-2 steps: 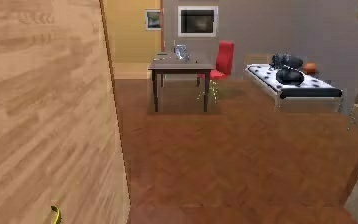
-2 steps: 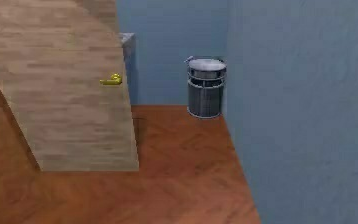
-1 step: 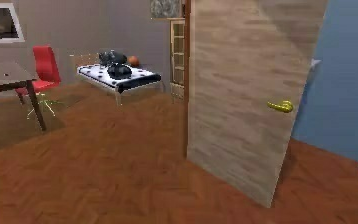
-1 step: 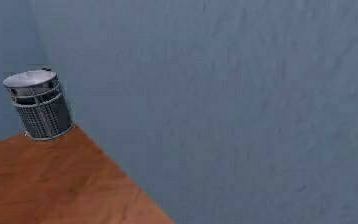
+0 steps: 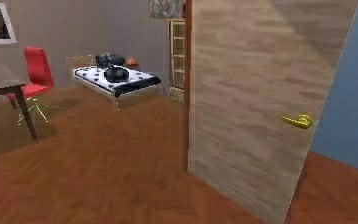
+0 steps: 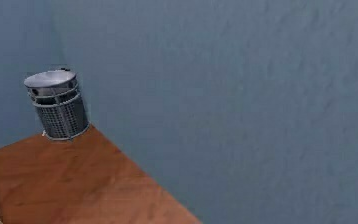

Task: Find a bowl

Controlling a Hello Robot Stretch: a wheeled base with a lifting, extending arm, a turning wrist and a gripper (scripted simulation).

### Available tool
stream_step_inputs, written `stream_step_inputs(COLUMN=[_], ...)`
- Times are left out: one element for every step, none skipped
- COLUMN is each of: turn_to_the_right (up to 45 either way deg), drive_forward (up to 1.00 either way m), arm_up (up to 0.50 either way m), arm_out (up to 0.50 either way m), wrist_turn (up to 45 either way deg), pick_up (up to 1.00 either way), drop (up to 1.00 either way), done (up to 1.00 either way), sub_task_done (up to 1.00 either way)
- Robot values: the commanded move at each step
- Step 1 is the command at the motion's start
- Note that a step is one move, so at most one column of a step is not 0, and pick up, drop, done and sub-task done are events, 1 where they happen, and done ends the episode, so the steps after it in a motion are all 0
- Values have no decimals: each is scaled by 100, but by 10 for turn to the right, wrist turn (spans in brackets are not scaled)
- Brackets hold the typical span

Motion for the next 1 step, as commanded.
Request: stream_step_inputs(turn_to_the_right=[-420], drive_forward=[0], arm_up=[0], arm_out=[0], wrist_turn=[0], pick_up=[0], drop=[0], done=[0], sub_task_done=[0])
